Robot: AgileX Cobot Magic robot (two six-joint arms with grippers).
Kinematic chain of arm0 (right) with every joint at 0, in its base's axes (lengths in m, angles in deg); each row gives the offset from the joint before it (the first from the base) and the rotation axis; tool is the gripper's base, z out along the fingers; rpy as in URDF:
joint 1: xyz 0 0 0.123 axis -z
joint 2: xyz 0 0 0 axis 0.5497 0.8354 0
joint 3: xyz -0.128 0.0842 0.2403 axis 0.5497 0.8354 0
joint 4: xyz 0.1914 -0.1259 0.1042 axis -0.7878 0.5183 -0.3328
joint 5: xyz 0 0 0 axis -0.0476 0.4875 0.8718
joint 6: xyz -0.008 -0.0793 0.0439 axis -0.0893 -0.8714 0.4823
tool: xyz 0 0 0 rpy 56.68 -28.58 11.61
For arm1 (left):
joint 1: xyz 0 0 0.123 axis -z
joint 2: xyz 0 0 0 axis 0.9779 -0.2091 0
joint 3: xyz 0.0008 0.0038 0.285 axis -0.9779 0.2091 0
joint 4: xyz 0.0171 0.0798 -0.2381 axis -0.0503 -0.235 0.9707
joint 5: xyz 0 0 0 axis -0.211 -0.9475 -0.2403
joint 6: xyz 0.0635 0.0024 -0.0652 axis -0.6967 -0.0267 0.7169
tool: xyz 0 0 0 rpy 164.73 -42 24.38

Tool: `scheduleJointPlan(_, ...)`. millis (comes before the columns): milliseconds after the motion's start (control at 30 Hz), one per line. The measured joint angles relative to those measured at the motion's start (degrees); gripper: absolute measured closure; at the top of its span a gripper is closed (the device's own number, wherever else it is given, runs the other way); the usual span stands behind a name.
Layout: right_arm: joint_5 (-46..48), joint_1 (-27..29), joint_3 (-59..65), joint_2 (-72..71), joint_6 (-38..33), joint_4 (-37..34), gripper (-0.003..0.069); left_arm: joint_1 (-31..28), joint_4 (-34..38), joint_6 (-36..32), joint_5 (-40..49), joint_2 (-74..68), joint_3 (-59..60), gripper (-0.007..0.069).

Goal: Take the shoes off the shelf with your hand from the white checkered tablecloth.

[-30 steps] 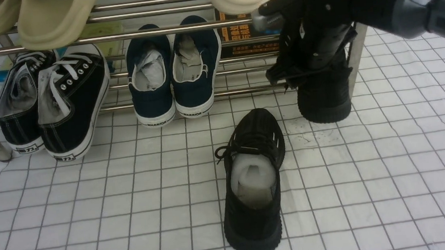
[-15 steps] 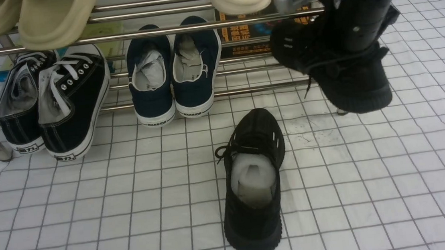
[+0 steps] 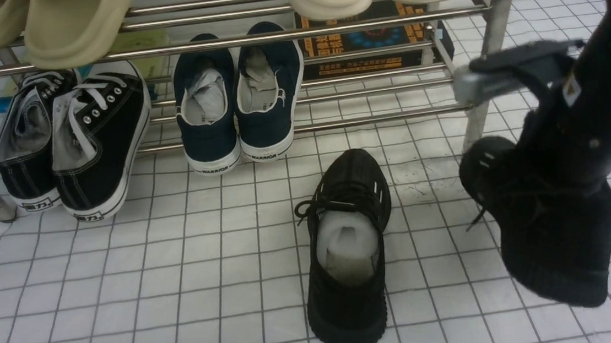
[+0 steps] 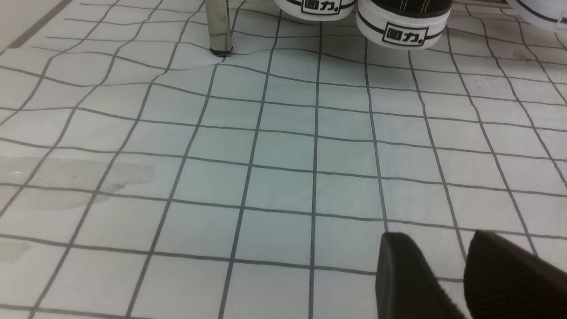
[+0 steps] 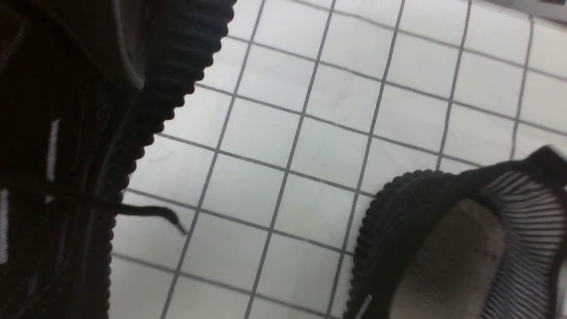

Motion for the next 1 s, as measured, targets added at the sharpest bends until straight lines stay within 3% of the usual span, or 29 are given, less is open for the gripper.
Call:
scheduleJointPlan(233,-7.2,0.0,2.8,0.3,0.3,-0.4,0.0652,0.0,0.0,0.0,0.0,0.0,0.0,0.0385)
scheduleJointPlan(1000,-10.0,-1.1,-2.4,6.3,0.7,-4.2,0.0649,0.0,0.0,0.0,0.0,0.0,0.0,0.0385)
